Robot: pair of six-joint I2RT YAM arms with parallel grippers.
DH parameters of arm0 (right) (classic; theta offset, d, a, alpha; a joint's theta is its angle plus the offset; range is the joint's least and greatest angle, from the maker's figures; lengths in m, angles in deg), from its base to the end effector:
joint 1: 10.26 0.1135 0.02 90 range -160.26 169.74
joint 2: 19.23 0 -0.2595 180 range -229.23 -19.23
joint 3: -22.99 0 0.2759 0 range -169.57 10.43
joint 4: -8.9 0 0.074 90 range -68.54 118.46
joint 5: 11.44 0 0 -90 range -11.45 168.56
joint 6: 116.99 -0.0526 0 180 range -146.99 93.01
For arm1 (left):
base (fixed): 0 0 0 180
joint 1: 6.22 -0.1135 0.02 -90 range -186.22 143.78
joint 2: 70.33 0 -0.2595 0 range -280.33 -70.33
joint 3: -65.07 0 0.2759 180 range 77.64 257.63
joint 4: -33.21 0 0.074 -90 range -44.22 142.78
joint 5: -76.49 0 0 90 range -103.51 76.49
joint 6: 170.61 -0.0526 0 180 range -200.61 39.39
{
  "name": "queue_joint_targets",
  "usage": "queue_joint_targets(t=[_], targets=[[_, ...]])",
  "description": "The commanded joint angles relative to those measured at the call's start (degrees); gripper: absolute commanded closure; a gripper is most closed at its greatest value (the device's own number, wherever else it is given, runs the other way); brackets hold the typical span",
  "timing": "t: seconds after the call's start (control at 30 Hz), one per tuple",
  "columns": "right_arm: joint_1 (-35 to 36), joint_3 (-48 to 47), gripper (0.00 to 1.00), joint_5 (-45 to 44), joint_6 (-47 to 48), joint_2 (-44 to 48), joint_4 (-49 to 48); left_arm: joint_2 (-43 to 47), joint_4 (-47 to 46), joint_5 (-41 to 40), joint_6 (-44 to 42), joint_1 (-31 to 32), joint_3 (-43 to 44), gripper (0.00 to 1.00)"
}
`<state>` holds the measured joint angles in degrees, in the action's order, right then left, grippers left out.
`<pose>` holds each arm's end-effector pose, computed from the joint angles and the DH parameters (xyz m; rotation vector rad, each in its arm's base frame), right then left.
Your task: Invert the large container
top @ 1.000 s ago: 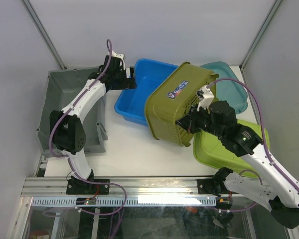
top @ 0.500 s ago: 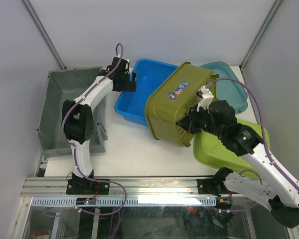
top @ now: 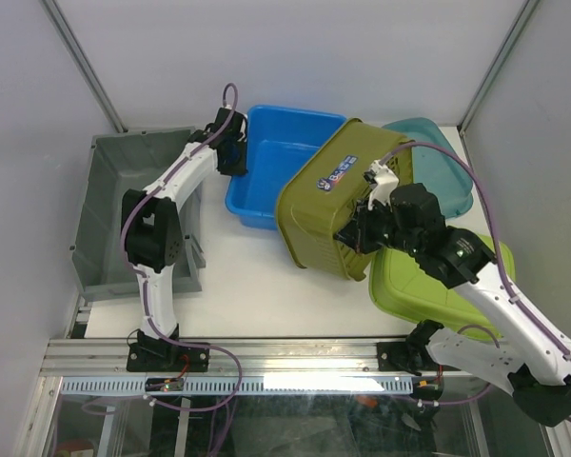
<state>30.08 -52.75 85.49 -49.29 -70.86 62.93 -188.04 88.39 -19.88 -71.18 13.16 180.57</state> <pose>0.1637 0.1473 0.3667 -0.4184 2.1472 0.7703 0.4589 -0.1552 0.2262 0.1807 2.5572 -0.0484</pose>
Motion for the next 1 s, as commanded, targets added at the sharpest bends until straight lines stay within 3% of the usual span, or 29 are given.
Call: queue_joint_targets(t=[0.0, 0.27, 0.53, 0.9, 0.97], targets=[[0.09, -4.23, 1.0, 1.87, 2.43, -2.76, 4.96, 7.75, 1.24, -4.22, 0.11, -0.54, 6.2, 1.0], [0.31, -8.16, 1.0, 5.33, 6.29, -9.95, 5.81, 23.95, 2.53, -9.53, 3.18, -0.47, 13.34, 1.0], [1.16, -12.57, 1.0, 8.55, 9.01, -18.8, 4.31, 37.75, 2.47, -16.67, 2.81, -0.47, 14.76, 1.0], [2.64, -20.06, 1.0, 8.47, 9.43, -37.12, -1.67, 49.37, 2.13, -23.21, 1.28, -0.47, 14.75, 1.0], [2.64, -23.0, 0.88, 6.24, 9.39, -40.58, -1.67, 50.21, 2.13, -23.66, 1.02, -0.5, 14.67, 1.0]])
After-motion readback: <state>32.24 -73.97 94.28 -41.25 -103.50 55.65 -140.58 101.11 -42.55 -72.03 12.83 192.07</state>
